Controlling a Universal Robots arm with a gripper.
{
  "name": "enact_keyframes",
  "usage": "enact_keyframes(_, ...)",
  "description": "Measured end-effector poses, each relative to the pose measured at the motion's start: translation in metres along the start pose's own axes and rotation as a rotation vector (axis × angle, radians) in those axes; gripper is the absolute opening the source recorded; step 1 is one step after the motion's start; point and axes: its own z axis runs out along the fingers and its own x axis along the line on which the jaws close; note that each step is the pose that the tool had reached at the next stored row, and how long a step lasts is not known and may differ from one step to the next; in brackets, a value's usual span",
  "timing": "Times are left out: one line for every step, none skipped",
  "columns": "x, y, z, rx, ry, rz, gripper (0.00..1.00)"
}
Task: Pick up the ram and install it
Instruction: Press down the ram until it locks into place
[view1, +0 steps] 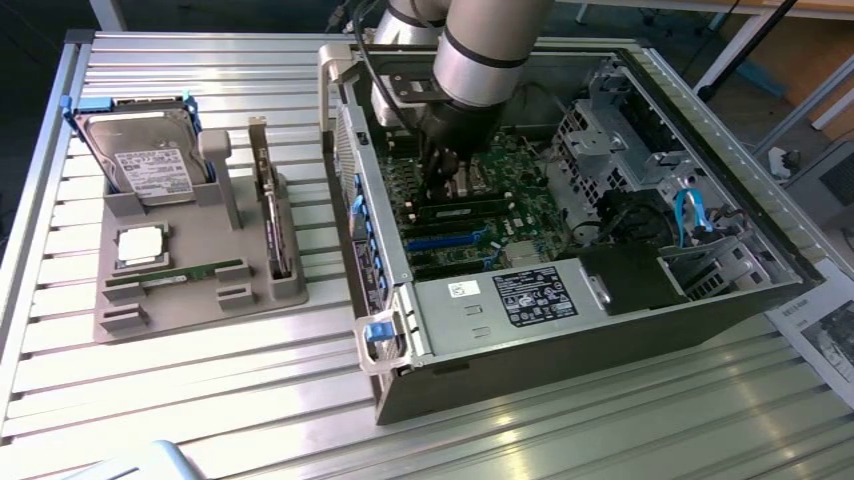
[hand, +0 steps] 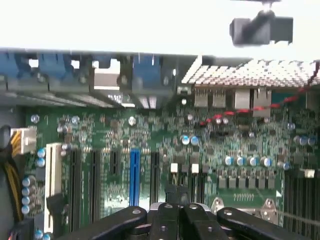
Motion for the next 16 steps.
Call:
enact_keyframes(0.0000,0.0000,0.0000,0.0000,0.0001,0.000,0.10)
enact_keyframes(0.0000,0.0000,0.0000,0.0001,0.0000,0.000,0.10)
enact_keyframes(0.0000,0.0000,0.0000,0.0000,0.0001,0.000,0.10)
enact_keyframes(0.0000,0.0000,0.0005,0.0001,0.0000,0.000,0.10)
enact_keyframes(0.0001,0.0000,0.0017,0.0001,0.0000,0.000,0.10)
enact_keyframes(0.0001,-0.0001,0.0030,0.0000,0.0000,0.000,0.10)
enact_keyframes(0.0001,-0.0001,0.0041,0.0000,0.0001,0.000,0.10)
enact_keyframes(0.0002,-0.0002,0.0053,0.0000,0.0001,0.000,0.10)
enact_keyframes(0.0002,-0.0002,0.0060,0.0001,0.0000,0.000,0.10)
enact_keyframes(0.0002,-0.0003,0.0067,0.0001,0.0000,0.000,0.10)
enact_keyframes(0.0002,-0.0003,0.0073,0.0001,0.0001,0.000,0.10)
enact_keyframes(0.0002,-0.0003,0.0079,0.0001,0.0001,0.000,0.10)
enact_keyframes(0.0003,-0.0003,0.0078,0.0000,0.0002,0.000,0.10)
enact_keyframes(0.0002,-0.0003,0.0079,0.0000,0.0002,0.000,0.10)
enact_keyframes(0.0002,-0.0003,0.0080,0.0000,0.0001,0.000,0.10)
enact_keyframes(0.0002,-0.0003,0.0088,0.0002,-0.0002,0.000,0.10)
